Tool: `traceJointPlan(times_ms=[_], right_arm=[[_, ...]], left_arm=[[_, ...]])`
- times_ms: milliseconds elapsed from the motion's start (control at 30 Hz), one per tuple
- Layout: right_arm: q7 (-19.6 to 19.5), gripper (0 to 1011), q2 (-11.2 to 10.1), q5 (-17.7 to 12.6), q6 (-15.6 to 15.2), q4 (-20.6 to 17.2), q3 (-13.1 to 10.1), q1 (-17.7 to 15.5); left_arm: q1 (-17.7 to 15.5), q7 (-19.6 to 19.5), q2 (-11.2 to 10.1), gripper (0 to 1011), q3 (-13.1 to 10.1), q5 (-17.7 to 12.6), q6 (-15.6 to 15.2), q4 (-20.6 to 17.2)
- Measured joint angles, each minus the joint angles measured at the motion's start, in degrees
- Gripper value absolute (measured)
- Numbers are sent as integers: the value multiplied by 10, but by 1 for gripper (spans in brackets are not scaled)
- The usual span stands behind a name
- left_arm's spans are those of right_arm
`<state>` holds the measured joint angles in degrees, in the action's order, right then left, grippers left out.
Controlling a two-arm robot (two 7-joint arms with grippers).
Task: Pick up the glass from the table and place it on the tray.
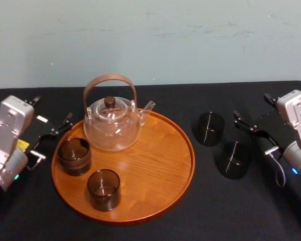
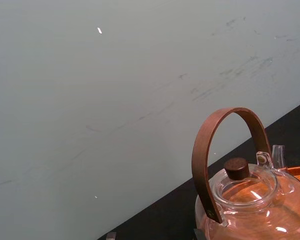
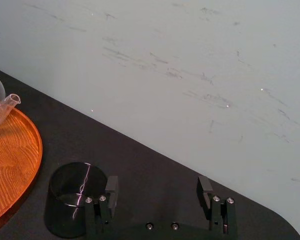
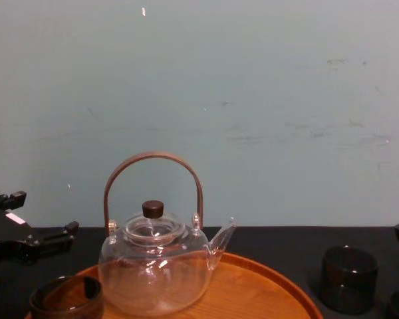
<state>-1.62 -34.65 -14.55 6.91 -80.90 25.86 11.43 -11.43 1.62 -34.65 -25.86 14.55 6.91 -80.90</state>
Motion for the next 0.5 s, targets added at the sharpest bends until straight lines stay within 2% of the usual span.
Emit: traceJointPlan(times_ms=[500], right_arm=[[0, 1002, 0, 0, 0, 0, 0, 0]], left_arm=[[0, 0, 0, 1001, 0, 0, 0, 0]])
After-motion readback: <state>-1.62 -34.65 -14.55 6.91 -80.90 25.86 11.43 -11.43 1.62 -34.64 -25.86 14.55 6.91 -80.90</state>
